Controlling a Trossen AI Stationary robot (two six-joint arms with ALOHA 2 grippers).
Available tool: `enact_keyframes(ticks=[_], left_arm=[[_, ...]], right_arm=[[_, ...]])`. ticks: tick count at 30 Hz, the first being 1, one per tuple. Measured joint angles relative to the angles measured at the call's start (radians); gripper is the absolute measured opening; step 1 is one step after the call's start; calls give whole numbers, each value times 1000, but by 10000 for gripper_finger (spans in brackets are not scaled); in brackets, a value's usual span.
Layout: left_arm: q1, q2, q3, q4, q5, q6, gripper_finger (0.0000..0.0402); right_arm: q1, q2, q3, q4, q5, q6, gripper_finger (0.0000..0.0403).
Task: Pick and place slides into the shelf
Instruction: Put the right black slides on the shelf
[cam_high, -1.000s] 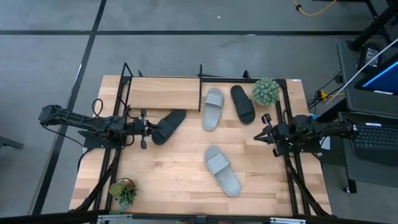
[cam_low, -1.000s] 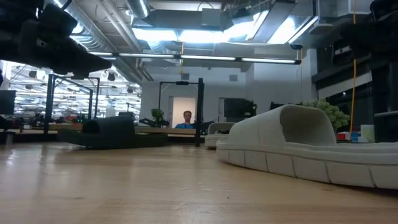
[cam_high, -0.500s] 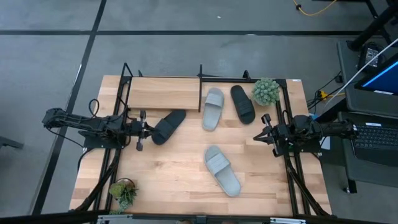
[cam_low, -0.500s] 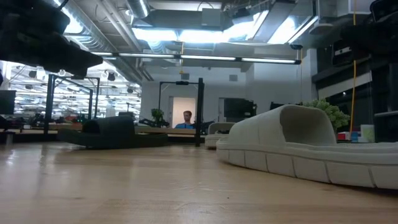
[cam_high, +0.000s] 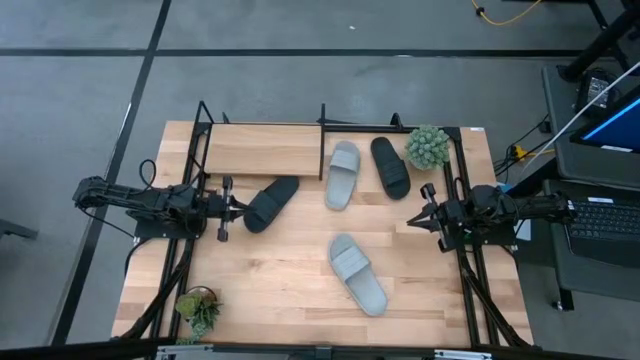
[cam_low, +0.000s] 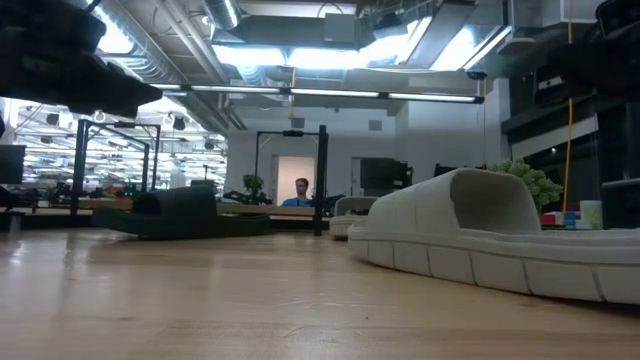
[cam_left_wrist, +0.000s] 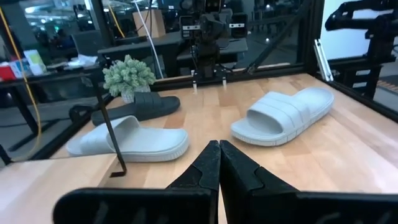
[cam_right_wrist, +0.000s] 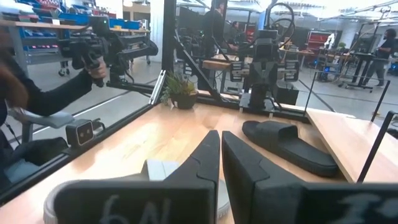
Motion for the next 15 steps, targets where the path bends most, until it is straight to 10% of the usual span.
enact_keyframes(ticks=[15], left_arm=[[0, 0, 0, 19, -132, -27, 0]], right_arm=[[-1, 0, 0, -22, 87, 56, 21]])
